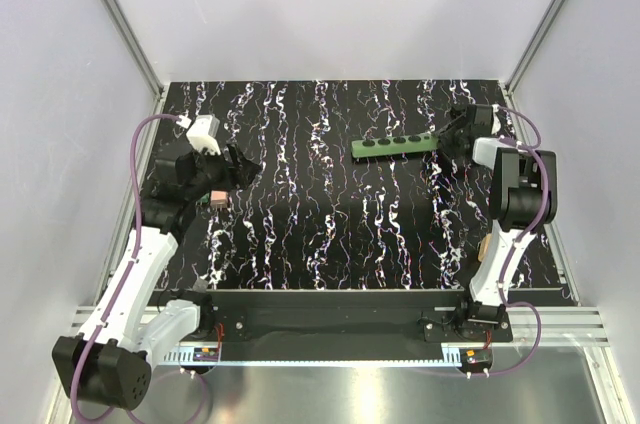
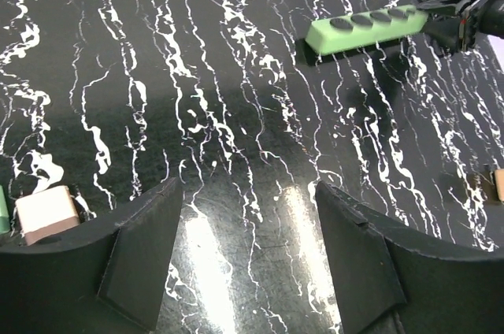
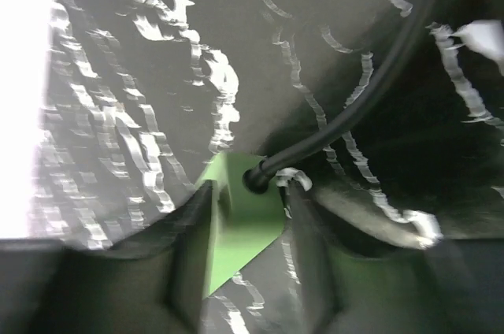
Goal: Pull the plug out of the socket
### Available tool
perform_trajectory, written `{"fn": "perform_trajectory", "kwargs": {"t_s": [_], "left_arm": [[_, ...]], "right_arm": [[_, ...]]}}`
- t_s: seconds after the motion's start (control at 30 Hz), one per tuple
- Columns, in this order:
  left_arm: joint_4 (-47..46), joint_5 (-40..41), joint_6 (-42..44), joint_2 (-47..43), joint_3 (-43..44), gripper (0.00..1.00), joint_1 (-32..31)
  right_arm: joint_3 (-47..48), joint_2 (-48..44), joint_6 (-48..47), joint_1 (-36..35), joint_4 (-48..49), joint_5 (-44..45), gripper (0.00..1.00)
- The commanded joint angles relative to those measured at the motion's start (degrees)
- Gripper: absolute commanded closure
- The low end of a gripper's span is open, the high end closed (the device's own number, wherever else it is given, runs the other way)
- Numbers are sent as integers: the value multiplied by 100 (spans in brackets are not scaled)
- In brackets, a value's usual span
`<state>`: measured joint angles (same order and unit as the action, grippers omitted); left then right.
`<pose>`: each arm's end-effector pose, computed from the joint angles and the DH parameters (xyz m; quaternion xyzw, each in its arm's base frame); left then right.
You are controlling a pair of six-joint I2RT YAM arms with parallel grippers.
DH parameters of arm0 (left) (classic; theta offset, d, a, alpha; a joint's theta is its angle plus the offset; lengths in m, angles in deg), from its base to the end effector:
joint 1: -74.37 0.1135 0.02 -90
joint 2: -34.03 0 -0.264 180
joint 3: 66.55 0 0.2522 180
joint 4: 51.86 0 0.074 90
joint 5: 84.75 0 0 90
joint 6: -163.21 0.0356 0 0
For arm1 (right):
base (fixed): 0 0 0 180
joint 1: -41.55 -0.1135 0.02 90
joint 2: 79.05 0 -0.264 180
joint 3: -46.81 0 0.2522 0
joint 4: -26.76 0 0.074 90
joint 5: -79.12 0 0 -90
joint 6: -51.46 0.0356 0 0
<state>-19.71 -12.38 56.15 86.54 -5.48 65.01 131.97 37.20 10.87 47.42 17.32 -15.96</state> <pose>0.2031 -0.0444 0.3173 0.0282 0.8306 -0.2485 0.4975 0.4340 -0.0414 0.1489 0.4045 0.8124 0.1924 0.3733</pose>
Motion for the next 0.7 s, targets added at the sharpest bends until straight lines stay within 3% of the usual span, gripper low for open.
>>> {"fn": "perform_trajectory", "kwargs": {"t_s": [0.0, 0.13, 0.17, 0.27, 0.5, 0.67], "left_arm": [[-389, -250, -78, -31, -2, 28, 23], [-416, -250, -78, 75, -2, 28, 31], [-407, -259, -70, 92, 6, 28, 40], [-415, -268, -52, 66, -20, 27, 40], [-635, -444, -34, 172, -29, 28, -214], [-722, 188, -324, 207, 85, 28, -1417]], "right_arm": [[287, -400, -1194, 28, -1265, 621, 41], [278, -1059, -1767, 11, -1898, 649, 22], [313, -1295, -1864, 2, -2204, 657, 10], [638, -1630, -2189, -7, -3055, 683, 1], [675, -2965, -2269, -174, -4184, 781, 0], [709, -4284, -2559, -552, -5247, 1361, 0]]}}
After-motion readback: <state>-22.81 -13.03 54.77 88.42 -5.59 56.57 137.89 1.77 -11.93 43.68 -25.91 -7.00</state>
